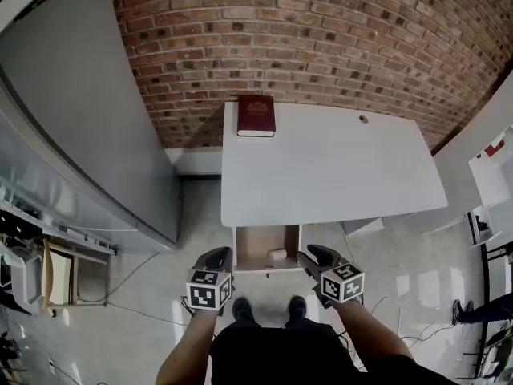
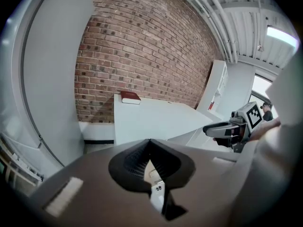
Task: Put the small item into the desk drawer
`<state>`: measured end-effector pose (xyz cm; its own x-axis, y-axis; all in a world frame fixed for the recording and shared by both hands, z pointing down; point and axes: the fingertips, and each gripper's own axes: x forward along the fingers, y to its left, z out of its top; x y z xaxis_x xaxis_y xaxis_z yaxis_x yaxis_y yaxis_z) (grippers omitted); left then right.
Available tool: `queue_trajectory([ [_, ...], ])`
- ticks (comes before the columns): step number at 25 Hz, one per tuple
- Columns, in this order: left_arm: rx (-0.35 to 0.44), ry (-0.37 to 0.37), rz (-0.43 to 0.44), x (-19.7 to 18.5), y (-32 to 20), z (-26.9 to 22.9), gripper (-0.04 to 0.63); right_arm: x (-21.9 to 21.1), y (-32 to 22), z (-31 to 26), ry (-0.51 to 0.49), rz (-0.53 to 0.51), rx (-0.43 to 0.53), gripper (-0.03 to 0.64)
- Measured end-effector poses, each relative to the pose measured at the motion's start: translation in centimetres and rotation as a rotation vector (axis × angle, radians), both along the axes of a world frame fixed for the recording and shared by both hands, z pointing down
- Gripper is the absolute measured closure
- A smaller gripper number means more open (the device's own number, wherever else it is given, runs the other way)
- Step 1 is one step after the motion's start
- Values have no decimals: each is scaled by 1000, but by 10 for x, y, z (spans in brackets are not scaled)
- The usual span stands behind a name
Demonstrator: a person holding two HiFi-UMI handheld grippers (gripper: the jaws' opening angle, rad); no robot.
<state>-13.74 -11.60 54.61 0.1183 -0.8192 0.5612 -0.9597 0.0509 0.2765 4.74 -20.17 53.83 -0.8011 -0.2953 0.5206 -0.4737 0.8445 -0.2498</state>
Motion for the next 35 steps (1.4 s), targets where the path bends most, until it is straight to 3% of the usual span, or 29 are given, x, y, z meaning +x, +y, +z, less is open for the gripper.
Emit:
queue_trajectory([
  [11,47,-49,-75,96,-45,-53,584,78,-38,-53,-156,-89,41,558],
  [18,104,-123,-124,128,-60,-95,584,114,-56,-83,-256,-144,44,591],
  [26,184,-212,-101,115,-57,-142,584,107,-66,-142,-337,-149,147,603],
  [35,294,-285,-113,63,-34,-200,584,84,-64,-209,-450,-67,234,604],
])
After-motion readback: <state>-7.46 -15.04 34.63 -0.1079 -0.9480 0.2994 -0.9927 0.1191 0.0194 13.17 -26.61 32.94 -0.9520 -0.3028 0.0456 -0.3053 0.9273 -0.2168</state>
